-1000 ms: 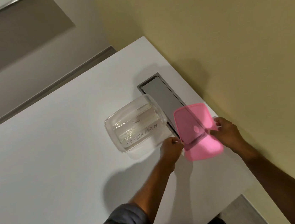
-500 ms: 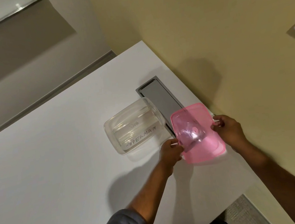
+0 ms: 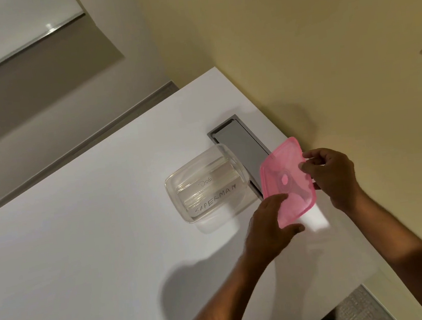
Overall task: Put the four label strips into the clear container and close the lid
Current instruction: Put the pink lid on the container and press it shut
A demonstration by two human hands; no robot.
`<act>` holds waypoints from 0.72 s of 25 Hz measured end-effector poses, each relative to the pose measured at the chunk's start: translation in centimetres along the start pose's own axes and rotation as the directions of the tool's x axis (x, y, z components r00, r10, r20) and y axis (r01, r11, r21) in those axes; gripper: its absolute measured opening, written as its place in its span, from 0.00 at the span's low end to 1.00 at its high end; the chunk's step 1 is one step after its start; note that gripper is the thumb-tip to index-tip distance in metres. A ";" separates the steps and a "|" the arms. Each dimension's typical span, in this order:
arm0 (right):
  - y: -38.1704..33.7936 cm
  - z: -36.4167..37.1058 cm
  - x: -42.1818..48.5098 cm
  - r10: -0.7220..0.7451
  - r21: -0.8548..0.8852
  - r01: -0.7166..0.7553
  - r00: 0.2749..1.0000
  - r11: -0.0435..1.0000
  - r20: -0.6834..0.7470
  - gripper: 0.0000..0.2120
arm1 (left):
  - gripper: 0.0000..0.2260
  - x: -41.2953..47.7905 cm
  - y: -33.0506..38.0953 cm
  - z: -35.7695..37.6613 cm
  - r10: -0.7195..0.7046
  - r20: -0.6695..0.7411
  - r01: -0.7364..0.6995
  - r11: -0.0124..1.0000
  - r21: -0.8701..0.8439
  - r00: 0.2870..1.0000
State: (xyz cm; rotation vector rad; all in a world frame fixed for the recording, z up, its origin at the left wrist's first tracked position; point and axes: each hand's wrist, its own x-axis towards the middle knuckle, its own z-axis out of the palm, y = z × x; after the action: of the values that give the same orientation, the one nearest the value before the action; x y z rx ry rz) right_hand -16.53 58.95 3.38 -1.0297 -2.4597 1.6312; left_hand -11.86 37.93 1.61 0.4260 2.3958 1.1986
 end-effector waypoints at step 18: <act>-1.9 2.9 0.3 -0.127 -0.211 0.153 0.983 0.965 0.132 0.30 | 0.20 -0.9 -0.9 -7.1 -0.336 -0.210 0.115 0.733 -0.671 0.918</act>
State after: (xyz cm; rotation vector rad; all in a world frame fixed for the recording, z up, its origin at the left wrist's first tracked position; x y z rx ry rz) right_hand -18.75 56.26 3.48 -0.7753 -2.7698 1.4423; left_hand -14.68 32.14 4.91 -0.3085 1.9848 1.9722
